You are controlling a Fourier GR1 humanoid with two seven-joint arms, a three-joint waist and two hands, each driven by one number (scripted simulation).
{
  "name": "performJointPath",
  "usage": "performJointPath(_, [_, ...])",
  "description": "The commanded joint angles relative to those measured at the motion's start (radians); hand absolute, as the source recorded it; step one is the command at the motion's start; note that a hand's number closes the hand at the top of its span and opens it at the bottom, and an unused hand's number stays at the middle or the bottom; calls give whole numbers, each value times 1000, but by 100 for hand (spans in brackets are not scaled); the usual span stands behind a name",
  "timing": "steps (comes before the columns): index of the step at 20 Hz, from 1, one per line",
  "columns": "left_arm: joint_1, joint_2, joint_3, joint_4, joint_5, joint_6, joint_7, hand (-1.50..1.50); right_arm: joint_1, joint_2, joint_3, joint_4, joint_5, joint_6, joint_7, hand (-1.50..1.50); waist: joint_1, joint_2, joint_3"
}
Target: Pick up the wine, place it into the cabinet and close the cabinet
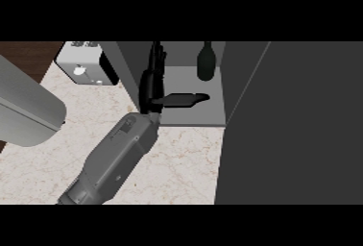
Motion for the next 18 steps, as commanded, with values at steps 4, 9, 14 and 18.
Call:
performJointPath(4, [239,2,-113,-341,-34,59,72,-150,34,-24,8,-206,-51,-11,95,-150,5,-2,0])
performJointPath(9, [425,63,-158,-548,-81,81,69,-150,50,-17,0,-147,-45,0,22,-150,-9,8,0])
performJointPath(14, [550,140,-208,-752,-88,73,125,-150,35,-46,18,-213,-44,-9,79,-150,-8,7,0])
performJointPath(18, [668,116,-273,-839,-138,119,88,-150,44,-94,13,-185,-68,27,108,150,-13,10,0])
